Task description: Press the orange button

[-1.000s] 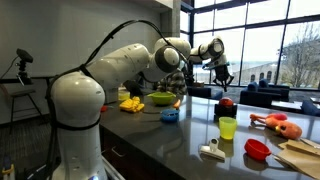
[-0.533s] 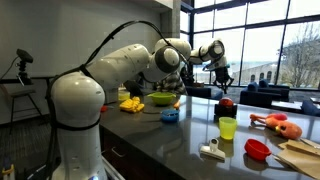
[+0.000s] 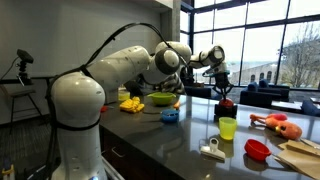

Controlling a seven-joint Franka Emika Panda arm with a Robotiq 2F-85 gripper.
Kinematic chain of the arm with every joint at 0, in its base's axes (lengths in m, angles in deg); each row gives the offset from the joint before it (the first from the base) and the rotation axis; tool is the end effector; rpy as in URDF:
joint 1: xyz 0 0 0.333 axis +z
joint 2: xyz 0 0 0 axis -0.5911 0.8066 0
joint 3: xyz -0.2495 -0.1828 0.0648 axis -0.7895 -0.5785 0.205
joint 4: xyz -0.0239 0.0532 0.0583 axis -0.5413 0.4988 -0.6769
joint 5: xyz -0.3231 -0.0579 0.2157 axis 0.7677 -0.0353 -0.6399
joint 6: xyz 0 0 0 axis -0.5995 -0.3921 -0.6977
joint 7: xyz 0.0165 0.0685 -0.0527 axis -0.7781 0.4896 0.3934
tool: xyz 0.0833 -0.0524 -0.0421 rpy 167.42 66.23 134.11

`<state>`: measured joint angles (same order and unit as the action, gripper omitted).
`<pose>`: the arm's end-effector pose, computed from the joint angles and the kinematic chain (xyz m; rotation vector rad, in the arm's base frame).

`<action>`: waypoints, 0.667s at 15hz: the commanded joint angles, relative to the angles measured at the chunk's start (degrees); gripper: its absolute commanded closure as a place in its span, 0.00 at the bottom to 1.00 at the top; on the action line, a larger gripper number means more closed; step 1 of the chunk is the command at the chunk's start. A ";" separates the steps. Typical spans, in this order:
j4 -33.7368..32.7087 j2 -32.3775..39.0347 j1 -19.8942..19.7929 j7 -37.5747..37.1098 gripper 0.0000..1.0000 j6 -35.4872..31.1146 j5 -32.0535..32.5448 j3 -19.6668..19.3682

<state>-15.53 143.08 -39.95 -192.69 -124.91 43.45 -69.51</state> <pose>0.7796 -0.1778 0.3700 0.4341 -3.0548 0.3782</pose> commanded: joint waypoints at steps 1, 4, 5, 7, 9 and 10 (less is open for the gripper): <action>-0.14 1.02 0.22 -0.22 1.00 0.87 -0.58 -1.08; -0.70 0.22 -0.07 -0.21 1.00 0.61 -1.12 -0.30; -0.95 -0.45 -0.22 -0.22 1.00 0.93 -1.05 0.02; -1.34 -1.01 -0.41 -0.21 1.00 0.22 -2.04 0.27; -1.74 -1.31 -0.45 -0.18 1.00 0.12 -1.89 0.50; -1.89 -1.32 -0.43 -0.18 1.00 -0.16 -1.91 0.55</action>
<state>-16.91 142.81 -39.91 -192.69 -124.96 42.97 -69.47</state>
